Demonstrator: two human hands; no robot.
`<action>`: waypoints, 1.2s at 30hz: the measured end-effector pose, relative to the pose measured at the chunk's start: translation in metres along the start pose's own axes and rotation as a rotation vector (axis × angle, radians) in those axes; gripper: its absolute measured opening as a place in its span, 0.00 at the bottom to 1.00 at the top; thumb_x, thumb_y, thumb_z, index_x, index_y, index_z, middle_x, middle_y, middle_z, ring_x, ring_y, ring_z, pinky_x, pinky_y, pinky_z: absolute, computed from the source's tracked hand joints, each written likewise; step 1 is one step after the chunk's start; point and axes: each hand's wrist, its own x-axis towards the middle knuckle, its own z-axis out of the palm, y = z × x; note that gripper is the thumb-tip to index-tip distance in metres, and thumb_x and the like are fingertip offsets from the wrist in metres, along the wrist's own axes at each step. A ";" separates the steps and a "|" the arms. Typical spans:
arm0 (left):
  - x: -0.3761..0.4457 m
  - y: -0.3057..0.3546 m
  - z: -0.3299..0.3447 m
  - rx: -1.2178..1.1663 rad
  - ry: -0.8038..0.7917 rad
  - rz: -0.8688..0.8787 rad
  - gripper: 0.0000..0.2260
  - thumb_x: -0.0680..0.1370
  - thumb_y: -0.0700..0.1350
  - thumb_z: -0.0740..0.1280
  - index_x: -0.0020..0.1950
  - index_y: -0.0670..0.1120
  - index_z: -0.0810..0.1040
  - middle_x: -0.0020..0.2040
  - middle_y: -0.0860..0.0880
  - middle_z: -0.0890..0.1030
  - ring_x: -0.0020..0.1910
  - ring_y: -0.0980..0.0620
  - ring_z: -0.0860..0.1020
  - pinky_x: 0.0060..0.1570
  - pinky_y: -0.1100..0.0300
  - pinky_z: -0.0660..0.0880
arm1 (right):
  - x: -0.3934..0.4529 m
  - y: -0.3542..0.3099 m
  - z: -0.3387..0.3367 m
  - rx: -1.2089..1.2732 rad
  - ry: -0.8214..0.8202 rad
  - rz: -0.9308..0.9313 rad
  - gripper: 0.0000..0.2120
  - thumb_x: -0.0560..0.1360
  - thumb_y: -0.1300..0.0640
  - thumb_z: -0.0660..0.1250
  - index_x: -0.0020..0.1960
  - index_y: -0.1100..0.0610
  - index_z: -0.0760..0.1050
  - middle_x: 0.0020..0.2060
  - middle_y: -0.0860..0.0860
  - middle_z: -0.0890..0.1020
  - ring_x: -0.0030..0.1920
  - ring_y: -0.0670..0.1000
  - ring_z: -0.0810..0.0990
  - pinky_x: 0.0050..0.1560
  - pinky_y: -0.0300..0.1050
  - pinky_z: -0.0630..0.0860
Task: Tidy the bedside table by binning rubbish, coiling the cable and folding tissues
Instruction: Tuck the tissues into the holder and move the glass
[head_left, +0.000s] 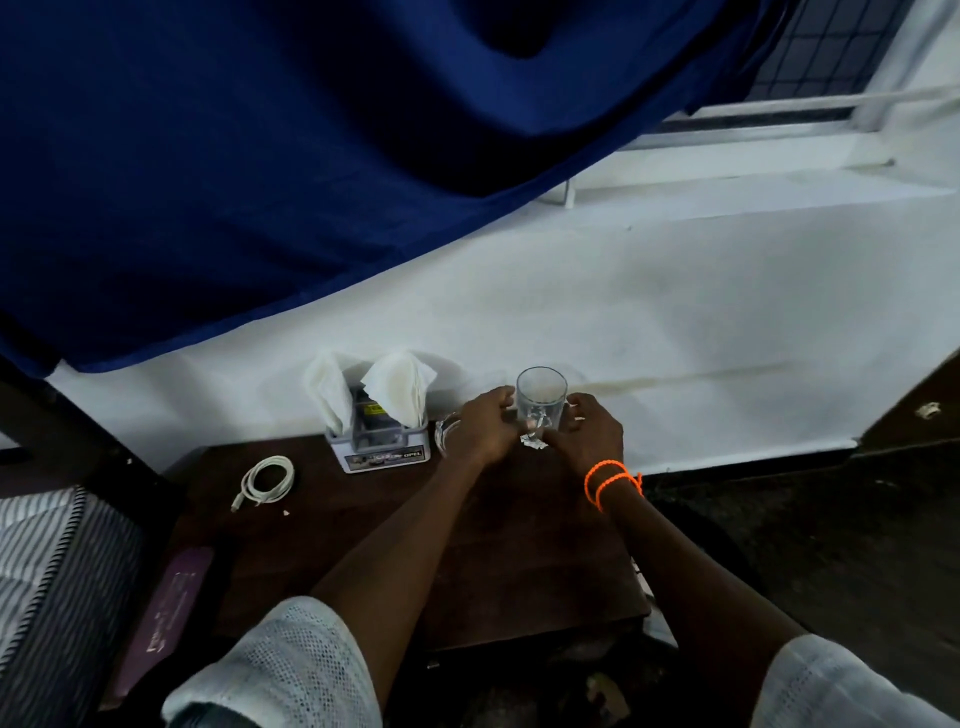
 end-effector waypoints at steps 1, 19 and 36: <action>0.002 0.000 0.002 -0.008 -0.003 0.015 0.25 0.70 0.42 0.79 0.67 0.42 0.80 0.62 0.44 0.84 0.61 0.47 0.83 0.59 0.58 0.77 | 0.002 0.001 0.001 0.020 -0.007 -0.008 0.31 0.59 0.49 0.82 0.58 0.56 0.77 0.50 0.53 0.86 0.51 0.55 0.85 0.55 0.49 0.80; 0.007 0.014 -0.030 0.014 0.077 0.148 0.19 0.71 0.46 0.80 0.60 0.43 0.85 0.58 0.46 0.86 0.60 0.46 0.82 0.62 0.48 0.76 | 0.007 -0.040 -0.007 0.160 -0.056 -0.149 0.30 0.62 0.55 0.82 0.62 0.54 0.79 0.55 0.51 0.85 0.49 0.51 0.85 0.48 0.37 0.75; 0.002 -0.038 -0.090 0.451 0.124 0.087 0.20 0.71 0.60 0.76 0.56 0.48 0.84 0.73 0.48 0.75 0.79 0.52 0.64 0.76 0.47 0.49 | -0.014 -0.074 0.055 0.113 -0.207 -0.172 0.28 0.62 0.51 0.82 0.60 0.54 0.79 0.52 0.49 0.86 0.40 0.42 0.80 0.33 0.20 0.68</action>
